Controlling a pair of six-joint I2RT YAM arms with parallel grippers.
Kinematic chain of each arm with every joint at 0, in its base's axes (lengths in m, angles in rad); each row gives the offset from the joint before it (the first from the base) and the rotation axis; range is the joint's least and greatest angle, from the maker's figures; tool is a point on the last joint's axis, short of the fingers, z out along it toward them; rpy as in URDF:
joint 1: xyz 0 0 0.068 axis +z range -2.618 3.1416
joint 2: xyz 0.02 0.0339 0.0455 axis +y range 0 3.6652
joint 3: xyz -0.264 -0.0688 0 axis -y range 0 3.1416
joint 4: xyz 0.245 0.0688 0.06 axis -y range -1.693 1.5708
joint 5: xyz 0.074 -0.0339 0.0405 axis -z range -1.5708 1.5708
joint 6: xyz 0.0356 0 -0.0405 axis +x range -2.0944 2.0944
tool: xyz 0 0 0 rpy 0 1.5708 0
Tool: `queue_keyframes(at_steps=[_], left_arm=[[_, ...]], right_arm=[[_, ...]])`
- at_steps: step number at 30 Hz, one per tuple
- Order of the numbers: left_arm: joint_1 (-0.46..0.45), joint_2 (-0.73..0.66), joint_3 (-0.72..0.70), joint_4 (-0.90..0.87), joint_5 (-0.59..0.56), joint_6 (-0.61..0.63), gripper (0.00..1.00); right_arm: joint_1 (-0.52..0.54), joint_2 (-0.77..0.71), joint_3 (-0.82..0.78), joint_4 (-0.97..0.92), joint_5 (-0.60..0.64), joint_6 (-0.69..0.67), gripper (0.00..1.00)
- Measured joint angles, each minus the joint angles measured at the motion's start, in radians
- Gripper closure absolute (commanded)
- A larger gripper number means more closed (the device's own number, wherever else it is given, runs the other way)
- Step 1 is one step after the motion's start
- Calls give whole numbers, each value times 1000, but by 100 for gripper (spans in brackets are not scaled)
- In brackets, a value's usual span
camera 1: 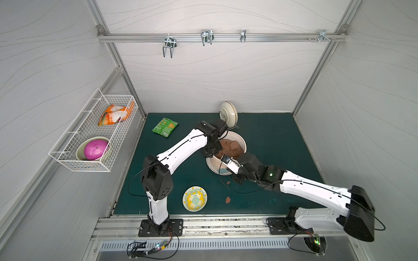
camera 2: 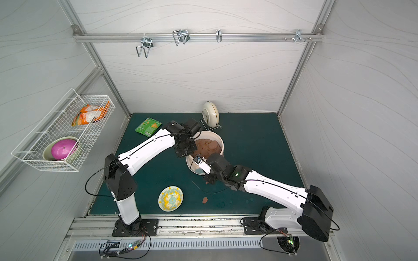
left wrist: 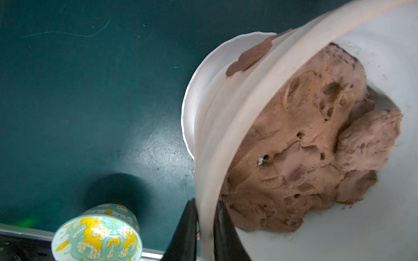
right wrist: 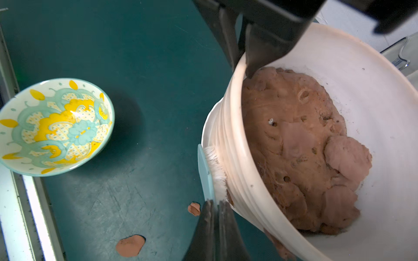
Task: Scrub the dried mud off the ceramic pot
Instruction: Rotate the pot on the tray.
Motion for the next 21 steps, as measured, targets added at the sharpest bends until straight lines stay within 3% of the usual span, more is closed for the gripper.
queue_keyframes(at_steps=[10, 21], left_arm=[[1, 0, 0, 1, -1, 23, 92], [3, 3, 2, 5, -17, 99, 92]], right_arm=[[2, -62, -64, -33, 3, 48, 100], [-15, -202, -87, -81, -215, 63, 100]])
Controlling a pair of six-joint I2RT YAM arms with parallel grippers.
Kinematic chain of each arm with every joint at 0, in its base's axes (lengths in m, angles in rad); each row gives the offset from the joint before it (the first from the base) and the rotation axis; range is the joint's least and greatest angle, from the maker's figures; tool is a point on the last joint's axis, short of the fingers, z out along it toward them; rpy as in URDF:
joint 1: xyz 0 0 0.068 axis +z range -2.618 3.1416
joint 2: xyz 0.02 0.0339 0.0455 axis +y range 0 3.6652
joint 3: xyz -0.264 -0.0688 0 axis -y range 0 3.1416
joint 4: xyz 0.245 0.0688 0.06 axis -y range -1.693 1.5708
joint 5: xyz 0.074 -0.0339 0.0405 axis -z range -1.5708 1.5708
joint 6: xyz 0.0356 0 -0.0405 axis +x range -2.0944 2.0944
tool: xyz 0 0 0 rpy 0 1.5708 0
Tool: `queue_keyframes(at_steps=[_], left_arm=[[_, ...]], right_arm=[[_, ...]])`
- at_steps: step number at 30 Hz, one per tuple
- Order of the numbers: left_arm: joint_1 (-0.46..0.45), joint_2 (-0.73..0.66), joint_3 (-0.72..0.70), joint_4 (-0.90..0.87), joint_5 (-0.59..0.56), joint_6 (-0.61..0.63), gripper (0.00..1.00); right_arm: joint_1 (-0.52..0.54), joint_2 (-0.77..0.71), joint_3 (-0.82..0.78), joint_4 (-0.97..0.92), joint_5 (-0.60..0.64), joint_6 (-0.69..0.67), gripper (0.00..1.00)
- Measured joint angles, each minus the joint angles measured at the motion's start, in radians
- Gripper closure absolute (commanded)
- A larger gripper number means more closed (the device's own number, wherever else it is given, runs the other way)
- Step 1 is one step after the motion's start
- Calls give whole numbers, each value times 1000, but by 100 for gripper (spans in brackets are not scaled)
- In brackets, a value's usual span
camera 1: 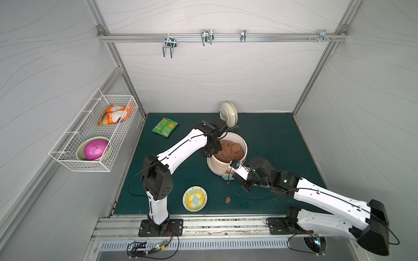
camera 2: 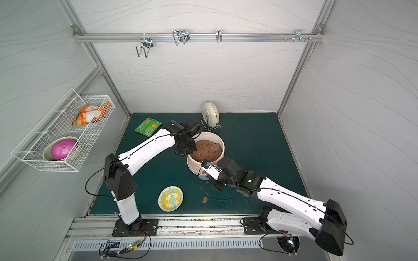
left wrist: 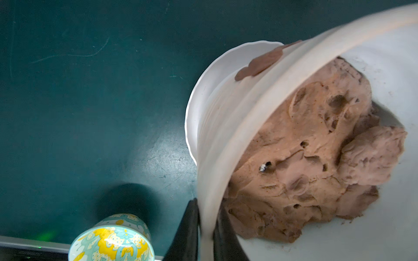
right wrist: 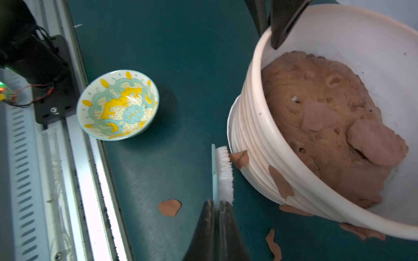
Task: Scrub the dried mud off the ceramic pot
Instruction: Rotate the pot on the tray, then brush off the soil from the pot.
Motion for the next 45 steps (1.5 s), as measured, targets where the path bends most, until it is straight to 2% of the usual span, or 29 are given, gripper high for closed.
queue_keyframes(at_steps=[4, 9, 13, 24, 33, 40, 45], left_arm=[[0, 2, 2, 0, -3, 22, 92], [1, 2, 2, 1, -7, 61, 91], [5, 5, 6, 2, -5, 81, 91], [20, 26, 32, 2, -2, 182, 92], [26, 28, 34, 14, -4, 242, 95], [28, 28, 32, 18, -2, 260, 95], [29, 23, 22, 27, 2, 262, 96]], right_arm=[[0, 43, 34, 21, -8, -1, 100], [-10, 146, 103, 52, 60, -13, 100], [-23, 156, 105, 47, 53, -21, 100], [-114, 97, 93, -5, -75, -41, 100], [-174, 135, 216, -110, -170, -79, 100], [-237, 131, 239, -184, -230, -81, 100], [-251, 117, 256, -240, -230, -80, 100]])
